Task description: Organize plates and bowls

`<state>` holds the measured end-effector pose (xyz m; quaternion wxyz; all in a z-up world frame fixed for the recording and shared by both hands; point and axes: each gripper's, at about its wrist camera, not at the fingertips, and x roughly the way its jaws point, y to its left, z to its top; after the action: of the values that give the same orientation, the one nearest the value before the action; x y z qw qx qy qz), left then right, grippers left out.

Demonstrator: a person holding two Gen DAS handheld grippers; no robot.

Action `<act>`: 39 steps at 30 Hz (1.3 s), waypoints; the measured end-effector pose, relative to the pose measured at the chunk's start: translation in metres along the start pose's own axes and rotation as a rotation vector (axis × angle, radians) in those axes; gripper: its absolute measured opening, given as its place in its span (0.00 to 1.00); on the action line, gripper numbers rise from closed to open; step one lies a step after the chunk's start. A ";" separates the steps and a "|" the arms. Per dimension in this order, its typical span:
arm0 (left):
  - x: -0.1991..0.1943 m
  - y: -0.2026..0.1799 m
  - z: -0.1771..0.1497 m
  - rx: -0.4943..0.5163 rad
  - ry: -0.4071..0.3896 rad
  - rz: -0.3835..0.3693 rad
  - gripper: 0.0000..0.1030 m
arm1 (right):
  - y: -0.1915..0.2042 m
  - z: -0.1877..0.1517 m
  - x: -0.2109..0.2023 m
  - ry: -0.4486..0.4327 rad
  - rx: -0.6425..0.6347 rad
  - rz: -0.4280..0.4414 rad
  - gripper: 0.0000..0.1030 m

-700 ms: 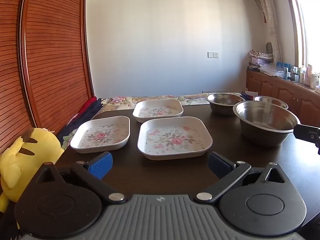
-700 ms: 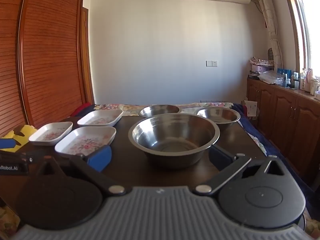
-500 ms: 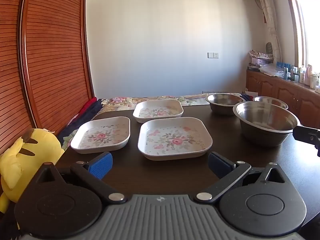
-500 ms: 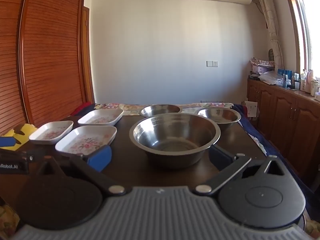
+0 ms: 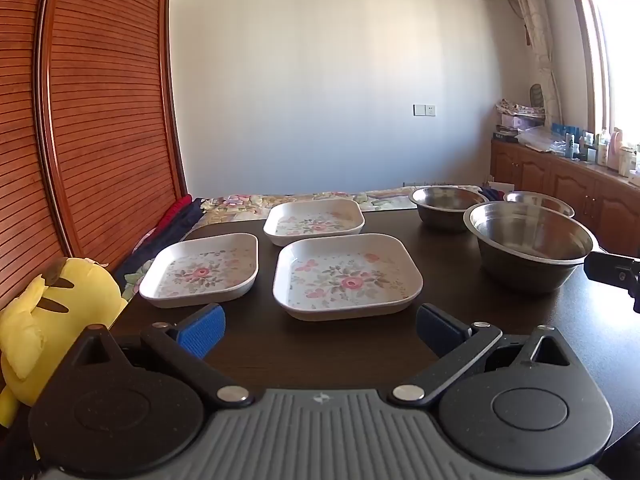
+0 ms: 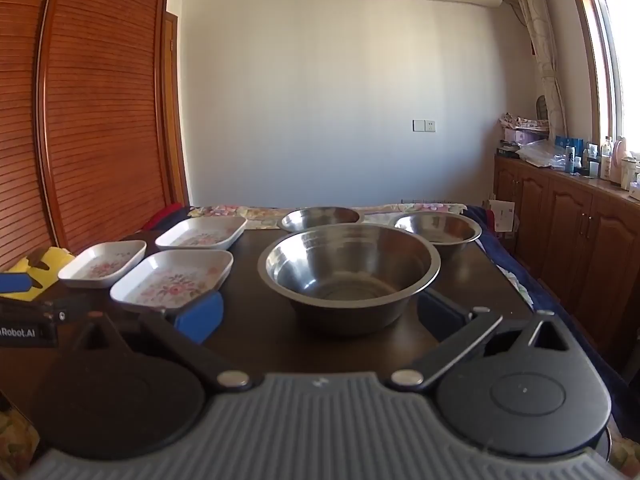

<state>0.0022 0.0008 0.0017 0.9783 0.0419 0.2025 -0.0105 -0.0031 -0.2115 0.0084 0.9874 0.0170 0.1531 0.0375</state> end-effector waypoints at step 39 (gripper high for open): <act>-0.001 -0.006 -0.003 0.009 -0.002 0.000 0.99 | -0.002 0.001 -0.002 -0.004 0.009 0.004 1.00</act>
<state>-0.0007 -0.0044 -0.0011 0.9784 0.0461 0.2013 -0.0113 -0.0047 -0.2132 0.0098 0.9875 0.0220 0.1512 0.0387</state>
